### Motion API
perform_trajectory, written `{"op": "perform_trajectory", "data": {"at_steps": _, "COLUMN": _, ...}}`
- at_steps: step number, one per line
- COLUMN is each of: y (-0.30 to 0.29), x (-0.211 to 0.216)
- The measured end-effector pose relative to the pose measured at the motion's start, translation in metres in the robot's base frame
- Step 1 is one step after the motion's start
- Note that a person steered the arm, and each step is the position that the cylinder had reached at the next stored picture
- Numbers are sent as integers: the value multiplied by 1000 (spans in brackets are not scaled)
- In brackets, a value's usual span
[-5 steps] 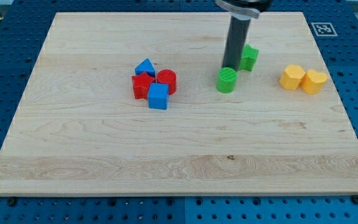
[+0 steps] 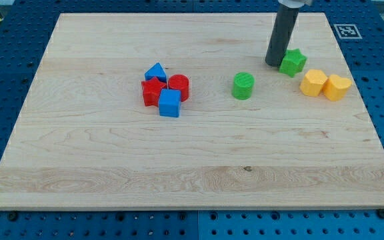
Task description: Move the green star diagonally to top left side of the yellow hexagon
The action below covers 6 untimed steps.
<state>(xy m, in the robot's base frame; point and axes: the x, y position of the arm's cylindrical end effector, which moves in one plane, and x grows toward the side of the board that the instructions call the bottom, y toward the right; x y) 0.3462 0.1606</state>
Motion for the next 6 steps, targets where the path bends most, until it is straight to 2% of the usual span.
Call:
{"op": "perform_trajectory", "data": {"at_steps": 2, "y": 4, "x": -37}}
{"op": "perform_trajectory", "data": {"at_steps": 3, "y": 8, "x": -40}}
{"op": "perform_trajectory", "data": {"at_steps": 4, "y": -26, "x": -40}}
{"op": "perform_trajectory", "data": {"at_steps": 5, "y": -30, "x": -30}}
{"op": "perform_trajectory", "data": {"at_steps": 6, "y": 2, "x": -13}}
